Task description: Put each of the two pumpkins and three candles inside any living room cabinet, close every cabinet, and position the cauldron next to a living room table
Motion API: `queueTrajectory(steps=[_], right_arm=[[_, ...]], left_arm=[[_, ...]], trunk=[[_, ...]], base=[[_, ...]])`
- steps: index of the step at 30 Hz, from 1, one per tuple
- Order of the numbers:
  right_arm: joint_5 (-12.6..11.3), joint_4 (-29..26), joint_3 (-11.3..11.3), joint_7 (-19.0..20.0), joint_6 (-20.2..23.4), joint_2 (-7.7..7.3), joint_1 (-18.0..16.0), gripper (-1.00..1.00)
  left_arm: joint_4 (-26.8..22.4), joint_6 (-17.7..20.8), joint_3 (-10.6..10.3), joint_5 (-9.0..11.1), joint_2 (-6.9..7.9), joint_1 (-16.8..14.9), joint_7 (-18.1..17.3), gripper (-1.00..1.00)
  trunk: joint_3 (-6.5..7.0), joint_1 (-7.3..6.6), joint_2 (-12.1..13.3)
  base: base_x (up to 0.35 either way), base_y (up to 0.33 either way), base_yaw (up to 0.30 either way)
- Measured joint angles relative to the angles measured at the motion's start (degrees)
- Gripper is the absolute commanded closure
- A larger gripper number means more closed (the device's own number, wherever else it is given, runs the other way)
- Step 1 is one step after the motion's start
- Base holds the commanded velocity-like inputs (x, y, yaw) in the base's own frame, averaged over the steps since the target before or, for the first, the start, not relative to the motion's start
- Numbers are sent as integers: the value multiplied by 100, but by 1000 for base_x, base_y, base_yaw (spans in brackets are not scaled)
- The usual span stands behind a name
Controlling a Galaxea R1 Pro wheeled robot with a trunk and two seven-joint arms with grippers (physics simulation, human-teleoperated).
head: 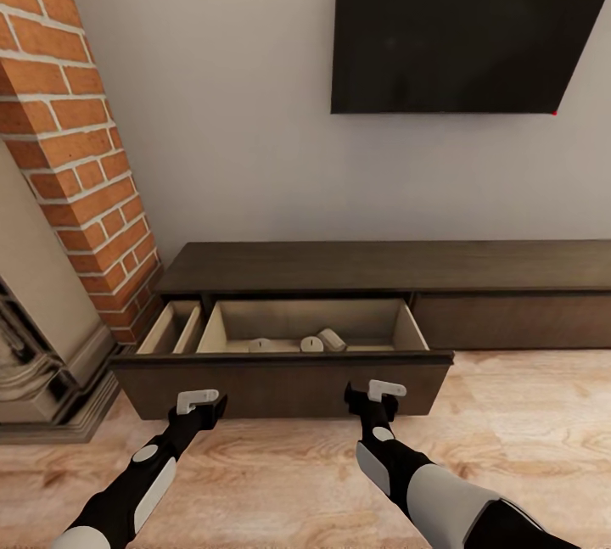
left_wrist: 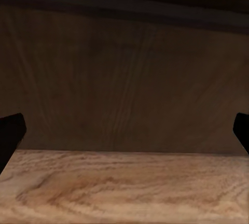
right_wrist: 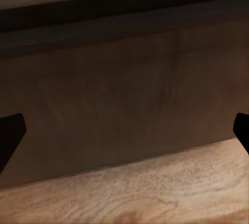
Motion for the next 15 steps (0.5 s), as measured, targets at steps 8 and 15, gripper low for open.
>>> queueTrajectory(steps=[8,15], right_arm=[[7,1,5,11,0,-2,0,-100],[7,9,9,12,0,-3,0,-100]], left_arm=[[0,-3,6,4,0,0,8,-100],[7,-8,19,9,6,0,11,-100]], trunk=[[-144,176,-321],[-285,257,-455]], base=[[0,0,0],[0,0,0]])
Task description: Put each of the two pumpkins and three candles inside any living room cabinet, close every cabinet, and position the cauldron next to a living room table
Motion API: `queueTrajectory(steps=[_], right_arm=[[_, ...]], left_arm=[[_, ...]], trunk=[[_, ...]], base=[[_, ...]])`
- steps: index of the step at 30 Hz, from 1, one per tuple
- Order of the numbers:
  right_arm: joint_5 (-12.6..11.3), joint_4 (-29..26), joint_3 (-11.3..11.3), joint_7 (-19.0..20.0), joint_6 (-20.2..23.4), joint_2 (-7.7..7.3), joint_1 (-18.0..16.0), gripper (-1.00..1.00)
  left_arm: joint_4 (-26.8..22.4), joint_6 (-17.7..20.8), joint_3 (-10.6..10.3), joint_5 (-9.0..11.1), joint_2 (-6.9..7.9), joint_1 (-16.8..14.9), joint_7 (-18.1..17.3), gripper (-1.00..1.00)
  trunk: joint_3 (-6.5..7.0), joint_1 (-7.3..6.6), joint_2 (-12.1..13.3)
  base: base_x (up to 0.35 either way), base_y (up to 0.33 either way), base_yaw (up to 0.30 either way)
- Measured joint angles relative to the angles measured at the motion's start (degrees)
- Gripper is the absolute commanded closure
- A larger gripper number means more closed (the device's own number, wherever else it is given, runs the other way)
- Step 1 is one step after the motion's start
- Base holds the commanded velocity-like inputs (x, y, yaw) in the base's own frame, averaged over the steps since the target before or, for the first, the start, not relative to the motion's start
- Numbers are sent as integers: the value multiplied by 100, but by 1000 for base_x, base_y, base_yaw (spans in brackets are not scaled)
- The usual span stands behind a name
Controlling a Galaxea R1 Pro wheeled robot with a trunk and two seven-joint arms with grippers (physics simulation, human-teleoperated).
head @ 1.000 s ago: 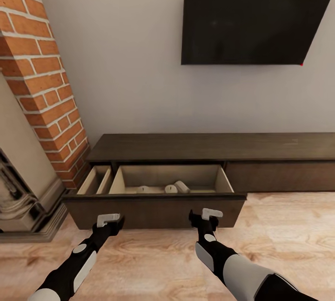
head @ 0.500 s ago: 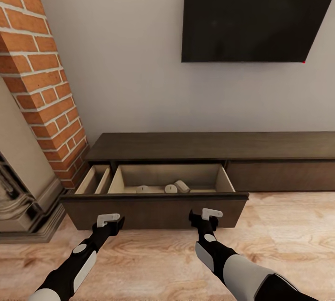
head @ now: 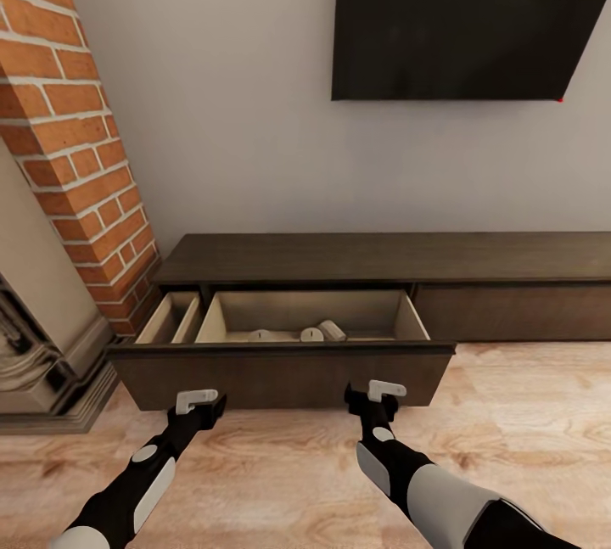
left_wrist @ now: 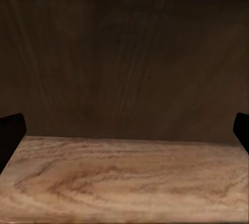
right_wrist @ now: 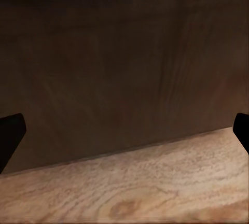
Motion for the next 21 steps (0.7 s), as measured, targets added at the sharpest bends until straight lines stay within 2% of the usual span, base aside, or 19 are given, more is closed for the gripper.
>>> queueTrajectory(steps=[6,13,21], right_arm=[[0,1,5,0,0,3,0,-100],[1,1,7,0,0,3,0,-100],[1,1,7,2,0,3,0,-100]], left_arm=[[2,0,15,1,3,0,6,-100],[2,-6,28,1,3,0,7,-100],[32,-1,34,1,1,0,124,-100]], trunk=[[-133,15,-8],[-134,15,-9],[-134,15,-9]], base=[[0,0,0],[12,0,0],[258,0,0]])
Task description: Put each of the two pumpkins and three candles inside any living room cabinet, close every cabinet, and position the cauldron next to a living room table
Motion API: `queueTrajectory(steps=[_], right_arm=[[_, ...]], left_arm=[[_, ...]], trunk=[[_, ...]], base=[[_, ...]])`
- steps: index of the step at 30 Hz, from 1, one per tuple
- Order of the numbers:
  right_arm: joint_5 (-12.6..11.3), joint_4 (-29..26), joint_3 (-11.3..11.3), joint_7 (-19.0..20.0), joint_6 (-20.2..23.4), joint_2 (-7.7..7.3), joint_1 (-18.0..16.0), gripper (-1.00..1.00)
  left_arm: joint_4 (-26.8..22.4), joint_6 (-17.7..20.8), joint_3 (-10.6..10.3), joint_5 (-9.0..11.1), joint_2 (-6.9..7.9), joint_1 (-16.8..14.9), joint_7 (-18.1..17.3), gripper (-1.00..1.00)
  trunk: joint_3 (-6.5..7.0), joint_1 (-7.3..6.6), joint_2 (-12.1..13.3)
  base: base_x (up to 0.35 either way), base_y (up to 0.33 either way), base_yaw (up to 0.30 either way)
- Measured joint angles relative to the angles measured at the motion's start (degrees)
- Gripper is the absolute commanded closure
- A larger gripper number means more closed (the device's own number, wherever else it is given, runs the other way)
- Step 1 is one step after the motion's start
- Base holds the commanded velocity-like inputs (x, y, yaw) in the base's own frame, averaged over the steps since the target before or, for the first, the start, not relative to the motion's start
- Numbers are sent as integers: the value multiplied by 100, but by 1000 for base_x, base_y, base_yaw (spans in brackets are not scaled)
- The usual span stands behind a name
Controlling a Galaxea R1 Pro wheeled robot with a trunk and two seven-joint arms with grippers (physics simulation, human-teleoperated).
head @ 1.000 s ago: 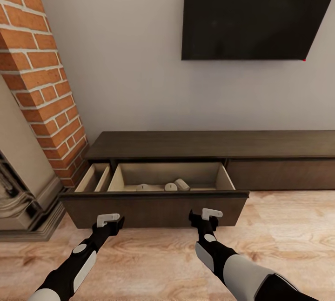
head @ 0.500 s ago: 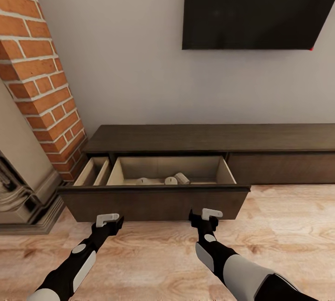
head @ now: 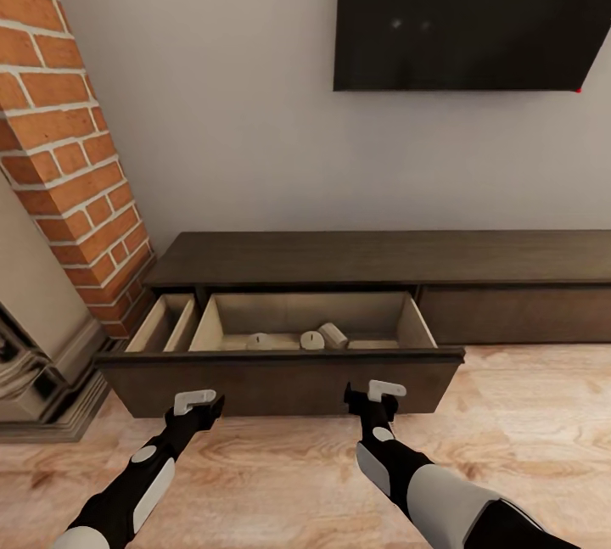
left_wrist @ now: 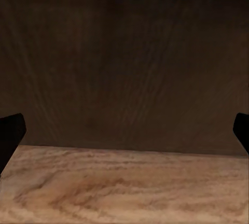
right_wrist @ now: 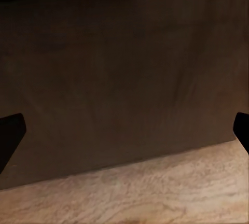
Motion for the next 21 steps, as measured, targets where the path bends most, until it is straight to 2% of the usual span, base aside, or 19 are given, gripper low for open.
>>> queueTrajectory(steps=[4,13,21], right_arm=[[0,0,0,2,0,-1,0,-100],[3,0,0,5,0,-3,0,-100],[8,0,0,6,0,0,0,-100]], left_arm=[[5,-4,0,0,-5,0,43,-100],[6,-14,-1,0,-5,0,55,-100],[6,-13,-4,0,-6,0,58,-100]], trunk=[[0,0,0],[0,0,0],[0,0,0]], base=[[194,0,0],[37,0,0],[182,0,0]])
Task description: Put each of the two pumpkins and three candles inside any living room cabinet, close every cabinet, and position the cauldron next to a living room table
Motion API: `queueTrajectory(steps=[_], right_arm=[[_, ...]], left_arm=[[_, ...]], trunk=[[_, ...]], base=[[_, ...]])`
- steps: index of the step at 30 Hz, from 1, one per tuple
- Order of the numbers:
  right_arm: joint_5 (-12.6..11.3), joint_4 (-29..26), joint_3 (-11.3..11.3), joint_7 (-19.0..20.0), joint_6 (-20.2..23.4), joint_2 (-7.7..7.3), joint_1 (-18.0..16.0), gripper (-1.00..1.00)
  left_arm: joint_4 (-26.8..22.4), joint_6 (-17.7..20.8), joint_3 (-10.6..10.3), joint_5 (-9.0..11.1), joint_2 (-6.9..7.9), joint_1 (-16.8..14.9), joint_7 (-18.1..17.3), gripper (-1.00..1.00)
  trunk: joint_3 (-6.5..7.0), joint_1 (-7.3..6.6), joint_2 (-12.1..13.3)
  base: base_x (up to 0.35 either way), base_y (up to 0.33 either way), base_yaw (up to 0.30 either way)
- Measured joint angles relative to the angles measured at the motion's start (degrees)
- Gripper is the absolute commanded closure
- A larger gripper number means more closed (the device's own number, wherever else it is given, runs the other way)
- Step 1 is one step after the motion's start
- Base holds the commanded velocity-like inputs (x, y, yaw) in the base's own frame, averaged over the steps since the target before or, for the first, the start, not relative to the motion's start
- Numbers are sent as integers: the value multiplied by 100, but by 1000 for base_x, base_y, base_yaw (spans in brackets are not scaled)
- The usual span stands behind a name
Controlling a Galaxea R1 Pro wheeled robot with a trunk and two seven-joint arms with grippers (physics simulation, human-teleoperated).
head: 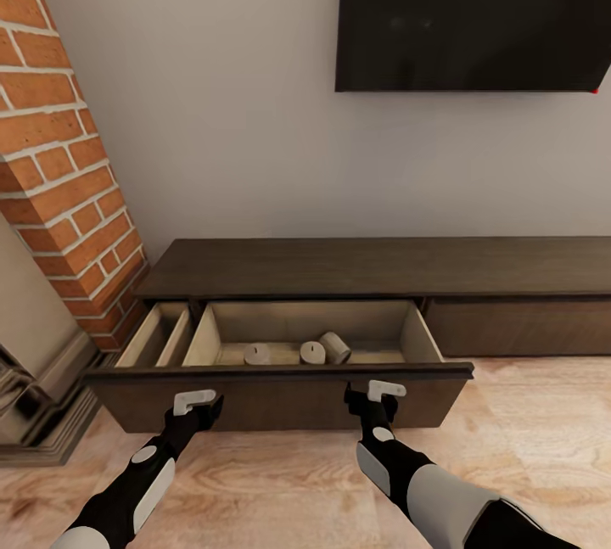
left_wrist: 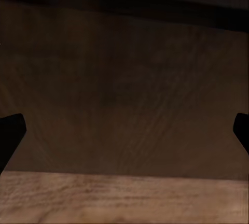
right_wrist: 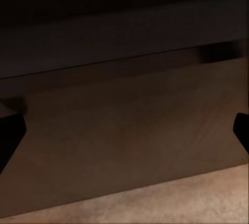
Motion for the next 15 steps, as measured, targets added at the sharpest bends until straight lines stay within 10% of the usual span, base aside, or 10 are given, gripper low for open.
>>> queueTrajectory(steps=[15], right_arm=[[-4,0,17,2,17,1,3,-100]], left_arm=[[0,22,-13,0,0,0,196,-100]], trunk=[[0,0,0]], base=[[282,0,0]])
